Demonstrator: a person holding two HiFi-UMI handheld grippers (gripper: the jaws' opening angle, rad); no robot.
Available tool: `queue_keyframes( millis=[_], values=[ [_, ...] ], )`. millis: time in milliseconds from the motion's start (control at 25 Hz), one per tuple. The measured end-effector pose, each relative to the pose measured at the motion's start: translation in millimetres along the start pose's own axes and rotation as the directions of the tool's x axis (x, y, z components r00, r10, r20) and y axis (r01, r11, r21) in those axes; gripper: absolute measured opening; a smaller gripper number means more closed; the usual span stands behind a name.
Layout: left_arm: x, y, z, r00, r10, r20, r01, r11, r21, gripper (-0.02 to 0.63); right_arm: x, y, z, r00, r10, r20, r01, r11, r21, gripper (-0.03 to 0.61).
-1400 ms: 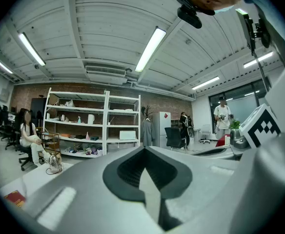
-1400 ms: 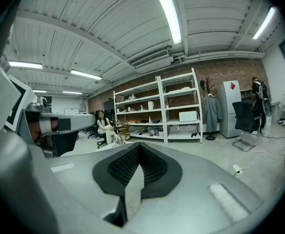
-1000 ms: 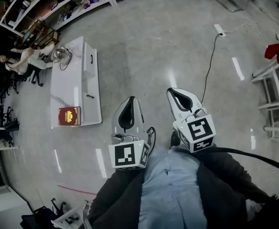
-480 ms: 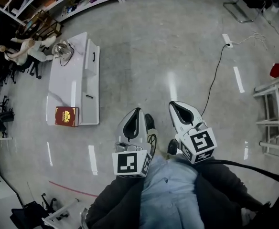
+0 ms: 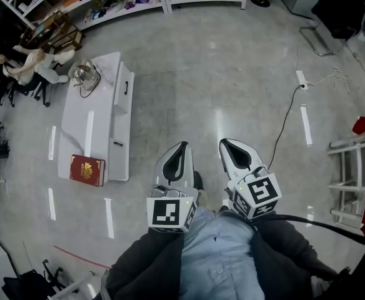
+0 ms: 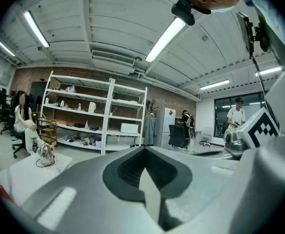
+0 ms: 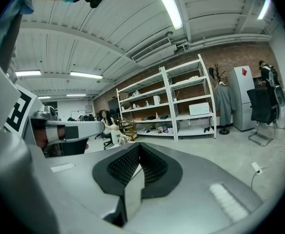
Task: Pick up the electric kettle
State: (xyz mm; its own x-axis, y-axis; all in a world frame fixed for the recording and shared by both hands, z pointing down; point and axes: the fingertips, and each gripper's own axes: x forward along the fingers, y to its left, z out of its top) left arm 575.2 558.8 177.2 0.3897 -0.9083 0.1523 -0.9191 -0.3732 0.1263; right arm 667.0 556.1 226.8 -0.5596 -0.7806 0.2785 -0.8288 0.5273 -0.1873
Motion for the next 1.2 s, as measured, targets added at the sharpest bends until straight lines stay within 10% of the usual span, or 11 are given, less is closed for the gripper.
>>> queue_keyframes(
  millis=[640,1200],
  values=[
    [68,104,18,1.000,0.001,0.008,-0.001,0.999,-0.043,0.002,121,11,44,0.999,0.036,-0.003,-0.036,0.999,-0.029,0.028],
    [227,114,23,0.997,-0.018,-0.072,0.018,1.000,0.008,0.002,220,-114,74,1.000,0.010,0.003,-0.010,0.999,0.042,0.028]
  ],
)
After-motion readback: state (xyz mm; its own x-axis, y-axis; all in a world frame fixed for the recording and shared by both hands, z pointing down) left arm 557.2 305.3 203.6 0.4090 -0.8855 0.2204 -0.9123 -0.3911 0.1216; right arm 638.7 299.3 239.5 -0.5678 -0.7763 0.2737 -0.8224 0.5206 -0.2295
